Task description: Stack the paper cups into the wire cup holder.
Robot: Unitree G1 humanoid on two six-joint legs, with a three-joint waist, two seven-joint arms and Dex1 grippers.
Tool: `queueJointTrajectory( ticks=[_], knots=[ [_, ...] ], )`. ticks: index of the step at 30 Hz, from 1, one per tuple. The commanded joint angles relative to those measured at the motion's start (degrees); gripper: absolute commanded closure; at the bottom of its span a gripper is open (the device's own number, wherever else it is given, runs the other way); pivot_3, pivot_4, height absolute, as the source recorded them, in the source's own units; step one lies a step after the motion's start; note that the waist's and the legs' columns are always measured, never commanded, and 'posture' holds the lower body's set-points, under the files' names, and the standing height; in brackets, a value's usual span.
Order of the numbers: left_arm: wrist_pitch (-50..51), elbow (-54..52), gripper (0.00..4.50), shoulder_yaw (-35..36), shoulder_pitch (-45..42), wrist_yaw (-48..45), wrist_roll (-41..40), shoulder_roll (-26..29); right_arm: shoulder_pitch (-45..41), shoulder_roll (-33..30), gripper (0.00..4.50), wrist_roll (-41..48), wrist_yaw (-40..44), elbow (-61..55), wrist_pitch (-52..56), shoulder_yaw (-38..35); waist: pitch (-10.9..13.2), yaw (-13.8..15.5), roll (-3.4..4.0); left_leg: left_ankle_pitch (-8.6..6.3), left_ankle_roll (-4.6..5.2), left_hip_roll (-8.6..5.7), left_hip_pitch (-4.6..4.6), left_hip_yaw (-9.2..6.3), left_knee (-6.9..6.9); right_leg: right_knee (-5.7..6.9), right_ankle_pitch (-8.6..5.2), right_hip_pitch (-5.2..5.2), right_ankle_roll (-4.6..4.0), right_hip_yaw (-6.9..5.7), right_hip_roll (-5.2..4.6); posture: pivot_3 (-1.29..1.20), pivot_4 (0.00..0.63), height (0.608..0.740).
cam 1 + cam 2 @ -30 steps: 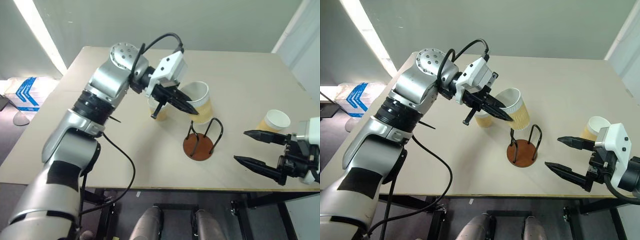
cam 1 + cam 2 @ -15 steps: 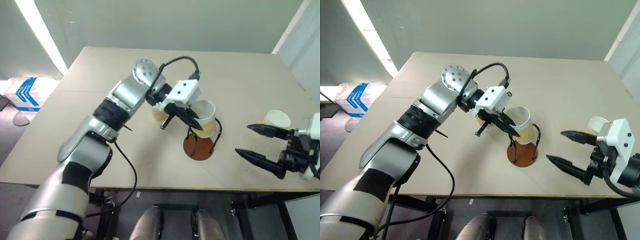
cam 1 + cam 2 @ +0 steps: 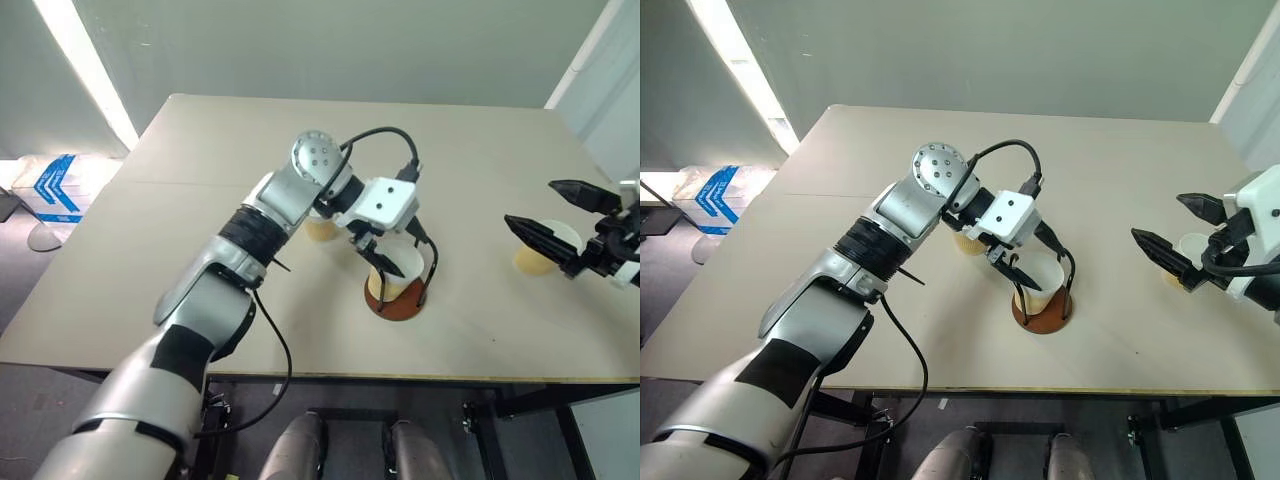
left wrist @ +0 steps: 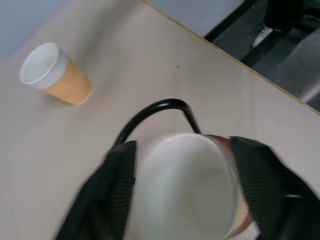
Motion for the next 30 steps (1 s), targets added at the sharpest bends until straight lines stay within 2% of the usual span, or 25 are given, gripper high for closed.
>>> queueJointTrajectory(
  ticks=[1, 11, 16, 22, 30],
  knots=[
    [2.3, -0.7, 0.04, 5.3, -1.5, 0.5, -1.6, 0.5, -3.0, -3.7, 0.48, -4.2, 1.8, 2.5, -1.4, 3.0, 0.0, 0.0, 0.01, 0.0, -0.01, 0.0, 0.0, 0.03, -0.01, -0.02, 0.0, 0.0, 0.01, 0.01, -0.01, 0.0, 0.15, 0.74],
    [15.9, -8.3, 0.04, 16.3, 2.4, 4.6, -6.6, 5.3, -7.3, -14.3, 0.48, -20.2, 14.5, 15.7, -11.9, 15.9, 0.0, 0.0, 0.06, 0.05, -0.22, 0.01, -0.03, 0.14, 0.0, -0.02, -0.02, -0.08, 0.04, 0.02, -0.05, 0.0, 0.15, 0.74],
    [23.3, -14.1, 0.04, 21.0, 7.8, 8.4, -7.9, 11.0, -9.0, -19.7, 0.48, -28.8, 25.2, 24.4, -20.8, 24.9, 0.0, -0.2, 0.09, 0.01, -0.25, 0.01, -0.01, 0.17, -0.02, -0.02, -0.03, -0.1, 0.05, 0.02, -0.05, 0.0, 0.15, 0.74],
    [29.2, -23.3, 0.04, 22.5, 14.8, 9.2, -9.5, 16.3, -14.9, -18.8, 0.48, -34.6, 33.1, 33.1, -26.1, 32.1, 0.0, -0.2, 0.1, 0.01, -0.25, 0.04, -0.01, 0.14, 0.0, 0.0, -0.05, -0.09, 0.02, 0.01, -0.03, 0.0, 0.15, 0.74],
    [31.4, -28.7, 0.04, 22.6, 18.7, 13.0, -8.9, 18.7, -27.1, -13.0, 0.48, -45.6, 39.2, 49.5, -33.6, 42.0, 0.0, -0.3, 0.09, 0.21, -0.23, 0.02, 0.11, 0.12, 0.0, 0.04, 0.1, -0.01, -0.21, -0.01, -0.05, 0.0, 0.15, 0.74]
  ],
)
